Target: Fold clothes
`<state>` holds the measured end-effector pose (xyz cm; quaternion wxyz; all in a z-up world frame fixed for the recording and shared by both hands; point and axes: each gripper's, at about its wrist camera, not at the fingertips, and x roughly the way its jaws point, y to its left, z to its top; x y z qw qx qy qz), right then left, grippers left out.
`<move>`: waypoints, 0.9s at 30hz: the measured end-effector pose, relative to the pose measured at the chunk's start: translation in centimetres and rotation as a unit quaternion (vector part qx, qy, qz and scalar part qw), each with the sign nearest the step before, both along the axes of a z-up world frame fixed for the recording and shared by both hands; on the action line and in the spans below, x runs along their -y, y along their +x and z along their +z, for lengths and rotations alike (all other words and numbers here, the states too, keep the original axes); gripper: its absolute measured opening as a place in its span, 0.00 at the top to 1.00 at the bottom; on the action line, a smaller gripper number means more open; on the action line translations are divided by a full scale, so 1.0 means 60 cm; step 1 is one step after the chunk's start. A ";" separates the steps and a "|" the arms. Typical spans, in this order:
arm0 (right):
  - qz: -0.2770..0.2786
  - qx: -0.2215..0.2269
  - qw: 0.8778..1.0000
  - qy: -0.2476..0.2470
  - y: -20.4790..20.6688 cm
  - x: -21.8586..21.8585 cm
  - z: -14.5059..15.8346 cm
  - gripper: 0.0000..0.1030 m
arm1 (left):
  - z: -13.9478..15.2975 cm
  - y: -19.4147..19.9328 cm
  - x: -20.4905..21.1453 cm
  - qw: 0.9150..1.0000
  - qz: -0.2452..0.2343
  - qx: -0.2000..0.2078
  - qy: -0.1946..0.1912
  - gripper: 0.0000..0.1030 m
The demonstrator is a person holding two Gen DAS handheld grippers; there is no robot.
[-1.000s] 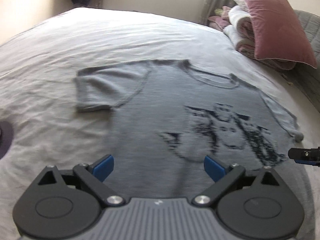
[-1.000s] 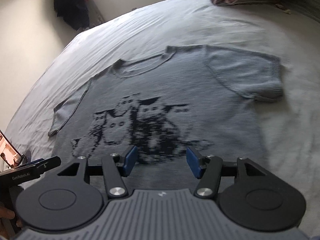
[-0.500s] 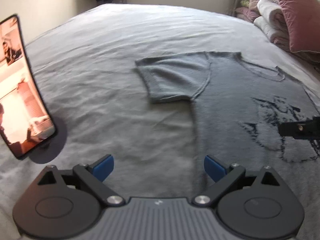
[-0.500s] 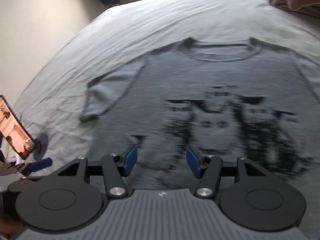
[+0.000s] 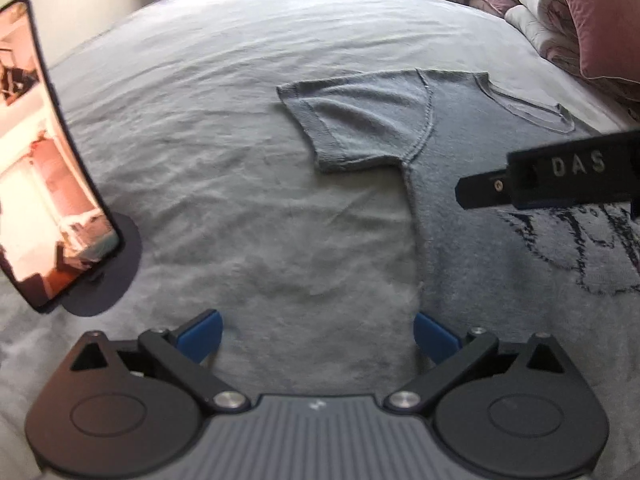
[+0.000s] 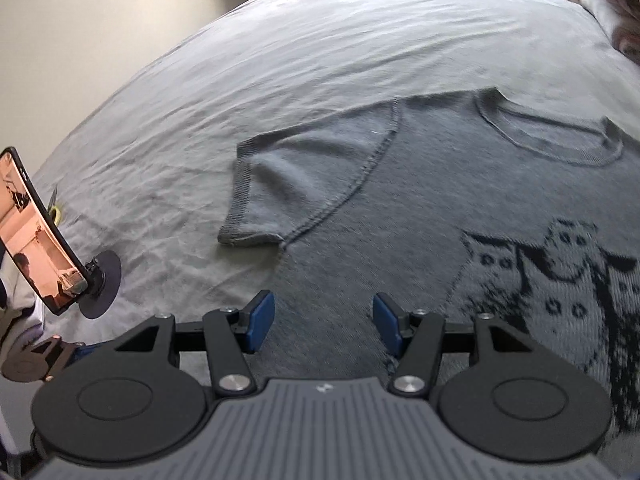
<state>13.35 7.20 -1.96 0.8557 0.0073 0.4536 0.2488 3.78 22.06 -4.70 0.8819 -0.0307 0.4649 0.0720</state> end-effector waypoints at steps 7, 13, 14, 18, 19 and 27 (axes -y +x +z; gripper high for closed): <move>0.021 0.000 1.000 0.009 0.028 -0.035 0.004 0.43 | -0.010 -0.012 -0.008 1.000 -0.005 0.023 0.013 0.01; 0.047 0.009 0.999 0.011 0.051 -0.071 0.019 0.43 | -0.024 -0.049 -0.017 0.995 -0.003 0.103 -0.007 0.04; 0.052 0.013 0.999 0.009 0.057 -0.080 0.022 0.43 | -0.026 -0.056 -0.021 0.992 -0.001 0.124 -0.016 0.07; 0.073 0.027 0.997 0.002 0.080 -0.118 0.033 0.43 | -0.028 -0.074 -0.044 0.982 0.000 0.176 -0.065 0.19; 0.081 0.027 0.996 0.002 0.086 -0.129 0.032 0.43 | -0.028 -0.077 -0.051 0.979 -0.002 0.184 -0.083 0.24; 0.108 0.055 0.990 -0.066 0.111 -0.227 -0.012 0.43 | -0.034 -0.065 -0.083 0.957 -0.013 0.186 -0.221 0.50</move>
